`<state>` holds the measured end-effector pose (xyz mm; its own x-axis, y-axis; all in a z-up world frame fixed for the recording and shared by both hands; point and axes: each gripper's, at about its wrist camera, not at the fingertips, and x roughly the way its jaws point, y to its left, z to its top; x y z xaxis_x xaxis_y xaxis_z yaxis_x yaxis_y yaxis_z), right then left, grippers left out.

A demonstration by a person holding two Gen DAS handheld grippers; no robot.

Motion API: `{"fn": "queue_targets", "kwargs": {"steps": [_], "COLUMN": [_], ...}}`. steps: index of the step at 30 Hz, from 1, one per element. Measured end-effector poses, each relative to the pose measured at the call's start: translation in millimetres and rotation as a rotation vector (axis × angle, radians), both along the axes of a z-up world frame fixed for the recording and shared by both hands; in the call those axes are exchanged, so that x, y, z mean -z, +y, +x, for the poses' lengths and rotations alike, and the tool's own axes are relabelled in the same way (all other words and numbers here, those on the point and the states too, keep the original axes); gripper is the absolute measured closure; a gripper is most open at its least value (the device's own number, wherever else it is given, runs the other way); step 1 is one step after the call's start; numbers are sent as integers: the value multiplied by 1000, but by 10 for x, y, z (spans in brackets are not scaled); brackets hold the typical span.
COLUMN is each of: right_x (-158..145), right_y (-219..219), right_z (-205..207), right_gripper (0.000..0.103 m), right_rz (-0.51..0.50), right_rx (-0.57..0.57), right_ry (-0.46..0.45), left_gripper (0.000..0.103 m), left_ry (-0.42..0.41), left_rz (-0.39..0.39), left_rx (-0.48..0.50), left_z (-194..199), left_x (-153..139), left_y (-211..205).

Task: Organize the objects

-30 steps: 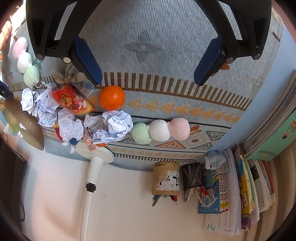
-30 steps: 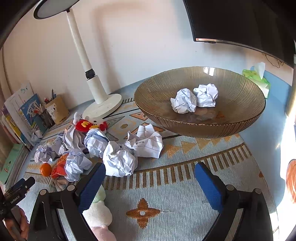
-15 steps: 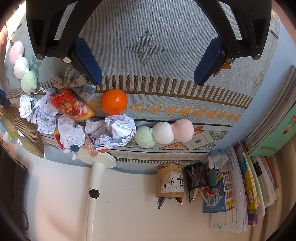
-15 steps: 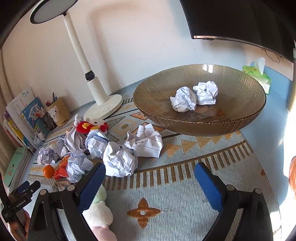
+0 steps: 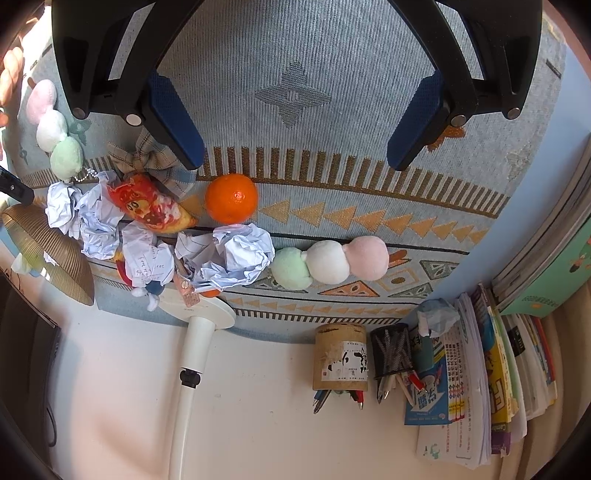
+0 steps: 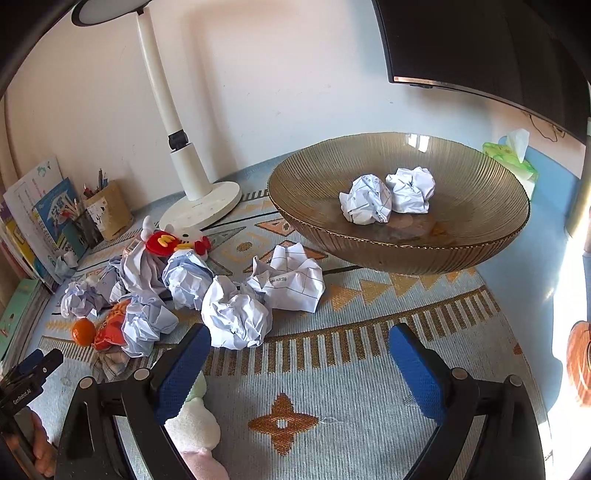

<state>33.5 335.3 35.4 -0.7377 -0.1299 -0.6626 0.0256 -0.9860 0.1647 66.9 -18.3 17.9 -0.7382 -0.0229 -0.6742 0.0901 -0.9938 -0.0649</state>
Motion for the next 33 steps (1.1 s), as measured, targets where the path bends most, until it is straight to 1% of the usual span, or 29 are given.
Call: {"fn": "queue_targets", "kwargs": {"steps": [8, 12, 15, 16, 19, 20, 23, 24, 26, 28, 29, 31, 33], "right_x": [-7, -2, -4, -31, -257, -367, -632, -674, -702, -669, -623, -497, -338], "right_y": [-8, -17, -85, -124, -319, -455, -983, -1150, -1425, -1665, -1779, -1977, -2131], "right_z": [5, -17, -41, -48, -86, -111, -263, -347, -549, -760, -857, -1025, -1164], "right_gripper": [6, 6, 6, 6, 6, 6, 6, 6, 6, 6, 8, 14, 14], "right_rz": [1, 7, 36, 31, -110, -121, -67, -78, -149, -217, -243, -296, -330], "right_rx": [-7, -6, -15, -27, -131, -165, -246, -278, -353, -409, -425, -445, -438], "right_ry": [1, -7, -29, -38, -38, -25, -17, -36, -91, -161, -202, -293, -376], "left_gripper": [3, 3, 3, 3, 4, 4, 3, 3, 3, 3, 3, 3, 3], "left_ry": [17, 14, 13, 11, 33, 46, 99, 106, 103, 77, 64, 29, -5], "left_rz": [30, 63, 92, 100, 145, 144, 126, 113, 62, 18, 11, 34, 102], "left_rx": [4, 9, 8, 7, 8, 2, -53, -64, -73, -80, -88, -106, -113], "left_z": [32, 28, 32, 35, 54, 38, -99, -188, -428, -717, -860, -1134, -1356], "left_x": [-24, -21, -21, -24, -117, -190, -491, -586, -723, -745, -723, -639, -526], "left_y": [-40, -87, -124, -144, -282, -364, -711, -835, -1069, -1296, -1408, -1641, -1824]}}
